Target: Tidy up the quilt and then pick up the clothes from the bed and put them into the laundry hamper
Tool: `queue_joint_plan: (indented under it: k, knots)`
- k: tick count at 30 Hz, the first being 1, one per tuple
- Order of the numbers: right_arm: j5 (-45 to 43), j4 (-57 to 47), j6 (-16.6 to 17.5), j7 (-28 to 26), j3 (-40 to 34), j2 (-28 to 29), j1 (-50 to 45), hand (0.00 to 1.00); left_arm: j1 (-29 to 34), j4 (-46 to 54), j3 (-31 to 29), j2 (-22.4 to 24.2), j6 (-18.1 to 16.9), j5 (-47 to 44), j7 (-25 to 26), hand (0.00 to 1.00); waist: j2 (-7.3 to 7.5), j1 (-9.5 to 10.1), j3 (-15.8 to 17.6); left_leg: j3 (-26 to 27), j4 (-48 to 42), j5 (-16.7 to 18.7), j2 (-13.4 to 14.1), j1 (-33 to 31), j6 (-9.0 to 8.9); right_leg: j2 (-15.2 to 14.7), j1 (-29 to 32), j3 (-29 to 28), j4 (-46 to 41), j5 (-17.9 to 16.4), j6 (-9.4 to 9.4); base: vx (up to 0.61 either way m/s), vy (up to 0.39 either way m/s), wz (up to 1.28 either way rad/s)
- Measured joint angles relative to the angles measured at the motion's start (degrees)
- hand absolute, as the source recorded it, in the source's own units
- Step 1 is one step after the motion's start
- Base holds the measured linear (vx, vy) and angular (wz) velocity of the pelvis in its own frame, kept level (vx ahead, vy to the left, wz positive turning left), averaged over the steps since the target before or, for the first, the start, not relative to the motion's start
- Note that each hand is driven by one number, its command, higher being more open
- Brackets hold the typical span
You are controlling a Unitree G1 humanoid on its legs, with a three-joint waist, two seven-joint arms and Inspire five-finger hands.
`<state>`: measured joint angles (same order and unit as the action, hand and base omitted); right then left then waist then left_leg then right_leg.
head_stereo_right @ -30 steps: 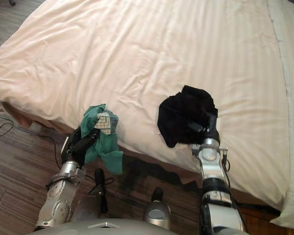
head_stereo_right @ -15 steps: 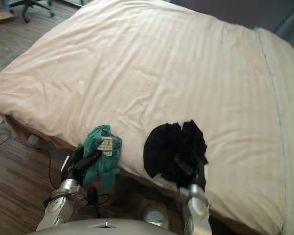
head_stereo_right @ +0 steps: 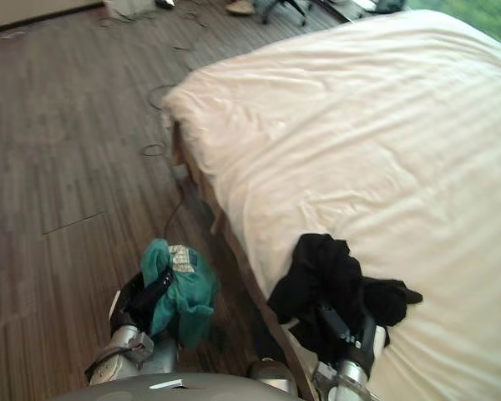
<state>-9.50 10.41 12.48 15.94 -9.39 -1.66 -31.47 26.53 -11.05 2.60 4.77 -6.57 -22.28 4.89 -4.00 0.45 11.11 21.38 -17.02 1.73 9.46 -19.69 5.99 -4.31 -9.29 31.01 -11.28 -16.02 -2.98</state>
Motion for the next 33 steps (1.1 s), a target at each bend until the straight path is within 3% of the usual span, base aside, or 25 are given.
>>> queue_joint_plan:
  k: [1, 2, 3, 4, 5, 6, 7, 8, 9, 10, 11, 12, 13, 14, 15, 17, 18, 20, 22, 23, 25, 26, 27, 33]
  knots:
    - [0.00, 1.70, -0.17, 0.69, -1.33, -0.82, 0.31, 0.00, -0.37, -0.67, 0.84, -0.18, 0.04, 0.00, 0.12, 0.00, 0.16, -0.97, -0.09, 0.46, 4.58, -2.98, -2.21, 0.47, 0.83, 0.15, -0.78, 0.98, 1.50, -0.94, 0.02, -0.04, 0.041, 1.41]
    - [0.01, 2.52, -0.34, 0.92, -2.36, -0.80, 0.58, 0.00, -1.46, -1.16, 0.82, -0.26, 0.00, 0.02, 0.50, 0.00, 1.22, -1.64, -0.44, 2.87, 4.35, -0.38, -2.35, 0.28, 2.30, -0.09, -1.15, 2.13, 3.46, -0.76, 0.40, -0.10, 0.115, 1.84]
    - [-0.08, 3.75, -0.41, 1.06, -4.21, -0.23, 0.66, 0.00, -3.10, -2.15, 0.80, -1.19, -0.15, 0.01, 1.07, 0.00, 2.66, -1.71, -1.11, 6.85, -4.06, 4.44, -0.43, -3.16, 7.59, -2.42, -0.55, 7.36, 3.71, 1.28, -0.14, -0.09, 0.129, 1.33]
    - [-0.14, 3.62, -1.41, 1.15, -4.36, -0.23, 0.49, 0.00, -3.29, -3.73, 0.82, -2.49, -0.18, 0.01, 1.39, 0.00, 3.32, -0.64, -1.21, 7.45, -15.67, 5.28, 3.66, -3.12, 7.50, -3.33, -0.45, 9.18, 2.07, 1.67, -1.06, -0.06, 0.139, 0.95]
    - [-0.14, 3.28, -1.83, 1.16, -4.36, -0.28, 0.36, 0.00, -2.56, -4.50, 0.96, -2.33, -0.16, 0.01, 1.41, 0.00, 3.03, -0.65, -1.37, 6.17, -14.82, 4.11, 4.18, -1.13, 3.53, -2.37, -1.60, 9.33, 1.64, 1.84, -2.04, 0.04, 0.090, 0.46]
    - [-0.15, 3.85, -1.81, 1.19, -4.37, -0.13, 0.50, 0.00, -2.58, -5.21, 1.03, -2.62, 0.13, 0.03, 1.44, 0.00, 2.54, -1.04, -1.14, 4.04, -11.33, 5.29, 1.75, -0.35, -0.35, -2.46, -1.90, 9.70, 1.50, 1.91, -2.53, 0.03, 0.126, 1.11]
    - [-0.22, 5.21, -2.28, 1.34, -4.27, 1.19, 0.67, 0.00, -3.89, -6.34, 1.59, -3.03, 0.52, 0.43, 1.81, 0.00, 4.49, -1.14, -2.04, 0.32, -2.44, 0.02, -5.15, 0.57, 0.09, -3.98, -0.73, 10.80, 1.90, 0.22, -1.57, 0.00, 0.125, 1.53]
    - [-0.22, 5.54, -2.17, 1.34, -4.27, 1.36, 0.63, 0.00, -4.28, -6.36, 2.35, -2.97, 0.38, 0.42, 1.87, 0.00, 4.50, -1.47, -2.05, -2.23, 2.35, -0.55, -7.96, 1.12, -0.95, -4.13, -0.20, 11.28, 2.44, -0.54, -0.89, -0.06, 0.173, 2.29]
    - [-0.06, 7.03, -2.31, 1.04, -2.95, 1.57, 1.68, 0.00, -5.48, -6.68, 3.35, -3.33, 0.43, 0.43, 1.99, 0.00, 6.34, -2.65, -2.61, -1.36, 6.13, 4.11, -11.30, 2.23, -2.02, -6.57, 0.27, 13.73, 3.12, -1.23, 0.78, -0.06, 0.112, 1.86]
    - [0.24, 8.79, -3.61, 0.30, 0.18, 1.32, 3.50, 0.00, -5.89, -6.79, 3.55, -3.64, 0.40, 0.74, 2.15, 0.00, 6.10, -1.22, -1.81, -2.11, -7.78, 7.94, -9.09, -0.42, 1.57, -8.75, 1.12, 15.23, -1.55, -3.22, 3.08, -0.02, 0.092, 1.37]
    - [0.39, 9.57, -4.31, -0.43, 2.25, 1.23, 3.94, 0.00, -5.34, -7.07, 3.81, -3.63, 0.40, 0.96, 2.33, 0.00, 5.17, 0.21, -1.81, -3.14, -11.80, 9.31, -7.31, 0.62, 1.10, -9.00, 0.98, 15.21, -3.89, -3.65, 3.84, 0.08, 0.083, 0.66]
    - [2.29, 12.45, -5.54, -2.22, 6.82, 1.15, 6.12, 0.00, -4.55, -8.15, 4.51, -4.10, 0.42, 1.38, 2.66, 0.00, 3.88, 1.33, -1.86, -7.82, -9.84, 13.51, -8.77, 3.78, -2.72, -10.59, 1.02, 12.81, -9.68, -3.68, 4.80, 0.12, 0.104, 0.55]
    - [2.59, 14.34, -6.78, -3.22, 8.90, 1.09, 7.99, 0.00, -5.10, -9.17, 4.81, -4.44, 1.00, 1.93, 2.85, 0.00, 3.99, 0.95, -1.94, -8.97, -7.50, 12.61, -10.32, 5.46, -2.41, -11.94, 2.38, 9.62, -13.64, -3.48, 6.87, 0.13, 0.145, 1.17]
    - [4.12, 15.14, -8.61, -5.49, 12.60, 1.46, 10.01, 0.00, -5.73, -9.60, 5.80, -4.72, 1.64, 2.67, 3.18, 0.00, 2.88, 0.52, -2.42, -12.01, -2.63, 10.10, -12.41, 7.63, -2.43, -10.81, 5.40, 0.65, -16.69, -3.89, 6.25, 0.10, 0.113, 1.52]
    - [6.08, 12.30, -7.81, -7.36, 15.29, 0.52, 10.03, 0.00, -5.74, -8.50, 6.82, -4.71, 1.09, 2.66, 3.31, 0.00, 1.38, 0.60, -2.28, -15.31, 1.57, 7.82, -13.55, 9.22, -1.32, -7.45, 8.13, -6.73, -16.70, -4.19, 5.76, 0.13, 0.099, 1.51]
    - [6.85, 11.78, -5.90, -7.98, 17.31, 1.26, 11.99, 0.00, -6.11, -8.49, 8.14, -5.01, -0.38, 2.63, 3.77, 0.00, -0.28, 0.40, -1.72, -20.53, 5.83, 4.70, -14.03, 11.28, -1.12, -1.60, 12.35, -15.15, -16.42, -4.38, 4.92, 0.14, 0.046, 1.50]
    - [6.84, 11.94, -5.63, -8.01, 18.00, 2.34, 12.20, 0.00, -6.68, -8.49, 9.56, -5.91, -0.69, 2.64, 4.02, 0.00, -0.09, 0.04, -1.44, -23.88, 8.46, 3.08, -14.48, 13.00, -1.19, 0.76, 14.22, -19.07, -15.41, -3.81, 3.97, 0.16, -0.009, 1.67]
    - [6.87, 12.71, -5.68, -7.99, 19.06, 2.70, 12.35, 0.00, -6.85, -8.75, 12.18, -7.73, -0.71, 2.75, 4.39, 0.00, 1.45, -0.25, -0.52, -27.77, 10.58, 1.40, -15.71, 15.56, -1.41, 1.65, 14.83, -21.28, -10.29, -2.18, 1.68, 0.21, -0.050, 1.30]
    - [6.79, 13.86, -5.72, -7.48, 18.78, 3.09, 12.97, 0.00, -7.01, -9.32, 14.76, -9.52, -0.66, 4.95, 4.39, 0.00, 4.13, -0.10, 0.09, -29.90, 11.47, 1.40, -17.53, 17.19, -1.42, -0.31, 14.19, -21.74, -2.13, 6.54, 0.96, 0.18, -0.064, 0.74]
    - [6.76, 14.23, -5.83, -7.36, 18.69, 3.12, 13.09, 0.00, -6.88, -9.54, 15.34, -9.73, -0.51, 5.08, 4.39, 0.00, 4.63, 0.03, -0.18, -30.05, 11.72, 1.43, -17.79, 17.24, -1.47, -0.52, 14.10, -21.79, -1.45, 9.89, 0.90, 0.23, -0.107, 0.14]
    - [6.57, 14.63, -5.89, -6.87, 17.83, 3.03, 13.60, 0.00, -6.90, -9.86, 17.69, -9.67, -0.17, 5.09, 4.33, 0.00, 4.16, 0.56, -0.10, -29.26, 12.77, 2.16, -16.67, 17.16, -2.71, 0.63, 13.00, -22.06, 2.79, 12.67, 0.68, 0.25, -0.101, -0.23]
    - [6.53, 14.63, -5.92, -6.77, 17.79, 3.08, 13.49, 0.00, -6.90, -9.86, 18.16, -9.65, -0.17, 5.09, 4.31, 0.00, 4.13, 0.51, -0.09, -29.12, 13.04, 2.22, -16.55, 17.38, -2.81, 0.71, 12.68, -22.07, 3.35, 12.89, 0.65, 0.11, -0.032, -0.20]
    - [5.86, 13.99, -6.03, -7.08, 16.80, 3.56, 9.88, 0.00, -10.20, -13.78, 22.29, -11.43, 0.47, 7.41, 3.14, 0.00, 4.79, -0.67, -1.68, -28.39, 16.29, 2.76, -17.22, 23.02, -1.53, 0.46, 6.24, -22.26, 7.71, 12.82, 0.14, 0.03, -0.008, -0.04]
    - [5.80, 15.38, -6.02, -6.87, 16.86, 3.55, 11.15, 0.00, -10.91, -14.27, 22.49, -11.42, 0.46, 7.39, 3.28, 0.00, 4.71, -0.68, -1.68, -27.71, 16.39, 2.76, -17.15, 23.22, -1.54, 0.57, 6.24, -22.83, 7.95, 12.83, 0.15, 0.00, 0.000, -0.03]
